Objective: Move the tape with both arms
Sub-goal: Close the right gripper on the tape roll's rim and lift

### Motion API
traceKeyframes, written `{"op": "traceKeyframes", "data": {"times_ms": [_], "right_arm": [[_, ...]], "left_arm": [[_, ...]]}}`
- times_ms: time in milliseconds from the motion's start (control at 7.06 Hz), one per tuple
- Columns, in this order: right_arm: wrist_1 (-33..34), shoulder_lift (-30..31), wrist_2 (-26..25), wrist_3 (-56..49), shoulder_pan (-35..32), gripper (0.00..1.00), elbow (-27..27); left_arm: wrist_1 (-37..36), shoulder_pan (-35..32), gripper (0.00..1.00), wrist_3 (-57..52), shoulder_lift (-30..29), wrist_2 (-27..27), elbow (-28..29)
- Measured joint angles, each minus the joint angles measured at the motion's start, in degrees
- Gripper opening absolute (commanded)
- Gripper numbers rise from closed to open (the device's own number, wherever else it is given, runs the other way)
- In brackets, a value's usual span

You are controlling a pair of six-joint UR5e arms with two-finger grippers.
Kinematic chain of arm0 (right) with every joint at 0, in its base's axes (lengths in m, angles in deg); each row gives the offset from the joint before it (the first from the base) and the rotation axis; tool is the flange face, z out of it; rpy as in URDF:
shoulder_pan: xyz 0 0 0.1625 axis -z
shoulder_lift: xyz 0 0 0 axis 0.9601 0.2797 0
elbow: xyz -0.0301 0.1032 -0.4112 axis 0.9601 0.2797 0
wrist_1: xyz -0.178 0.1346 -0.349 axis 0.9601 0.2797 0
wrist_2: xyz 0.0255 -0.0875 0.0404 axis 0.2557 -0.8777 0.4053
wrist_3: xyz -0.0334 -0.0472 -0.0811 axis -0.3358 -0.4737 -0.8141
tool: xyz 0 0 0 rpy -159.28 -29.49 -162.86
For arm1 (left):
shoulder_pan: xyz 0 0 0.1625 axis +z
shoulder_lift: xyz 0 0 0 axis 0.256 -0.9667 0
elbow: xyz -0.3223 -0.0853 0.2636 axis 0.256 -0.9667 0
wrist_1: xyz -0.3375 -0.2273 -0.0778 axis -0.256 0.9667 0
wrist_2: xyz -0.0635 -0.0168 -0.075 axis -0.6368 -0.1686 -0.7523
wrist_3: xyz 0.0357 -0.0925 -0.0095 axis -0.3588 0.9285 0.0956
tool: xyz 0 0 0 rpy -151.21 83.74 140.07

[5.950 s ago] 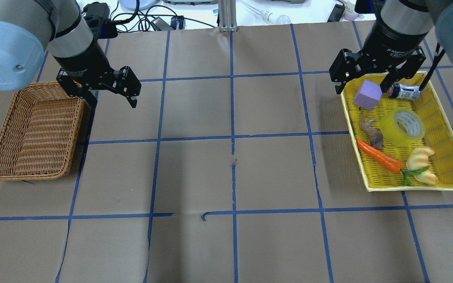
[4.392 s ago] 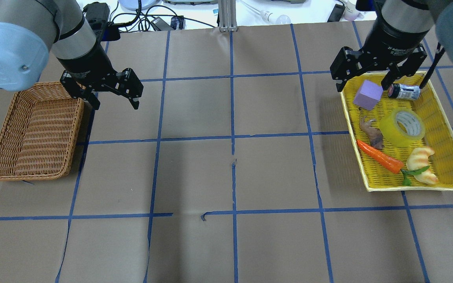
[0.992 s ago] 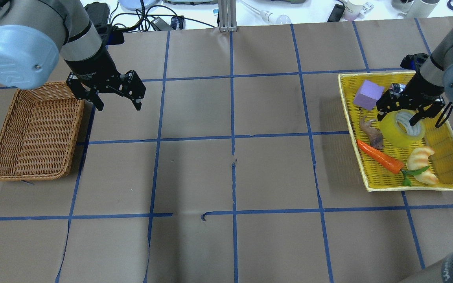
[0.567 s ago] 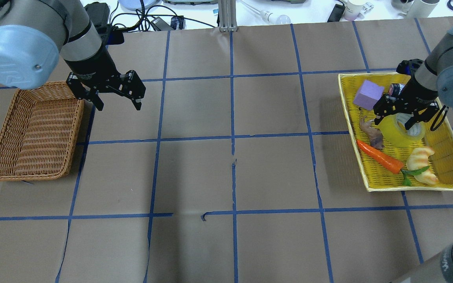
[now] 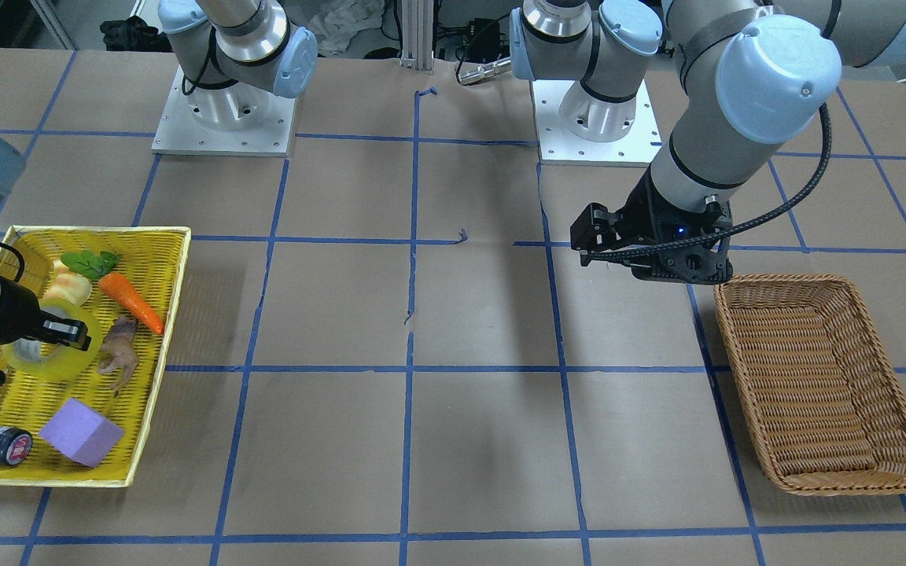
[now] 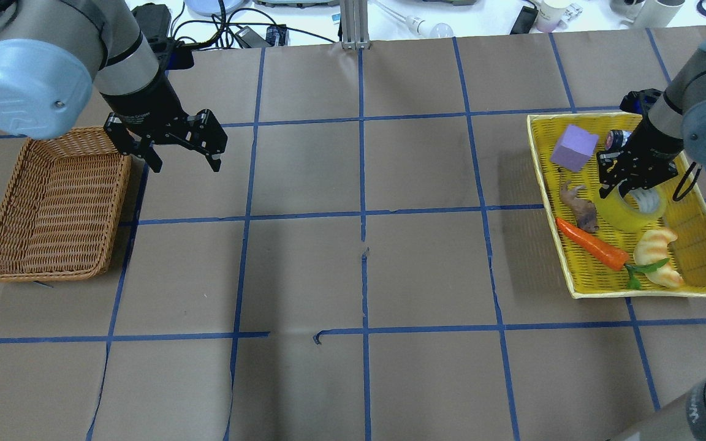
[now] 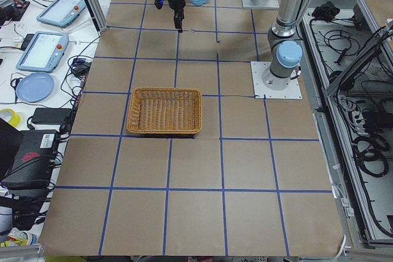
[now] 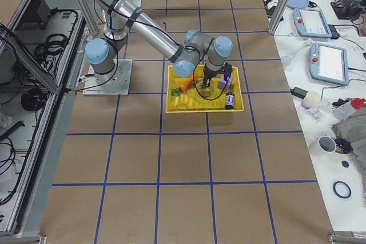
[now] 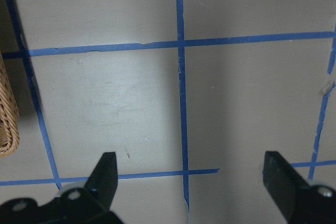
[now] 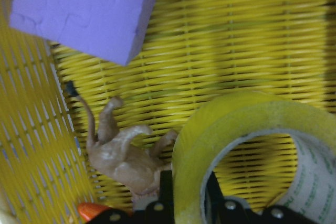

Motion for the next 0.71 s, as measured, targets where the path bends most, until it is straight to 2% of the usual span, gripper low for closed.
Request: {"op": "traceKeyframes", "data": {"times_ms": [142,425,708], "right_arm": [[-0.90,0.91,-0.49,-0.01,-0.01,0.00,1.21],[-7.20,4.26,-1.83,-0.02,-0.49,0.00,5.64],[-10.65,7.09,-1.70,2.42,-4.07,0.00,7.88]], "left_arm": [[-0.02,0.00,1.00,0.00,0.00,-0.01,0.01],[-0.10,0.00,1.00,0.00,0.02,-0.02,0.01],[-0.16,0.02,1.00,0.02,0.08,0.02,0.07]]}}
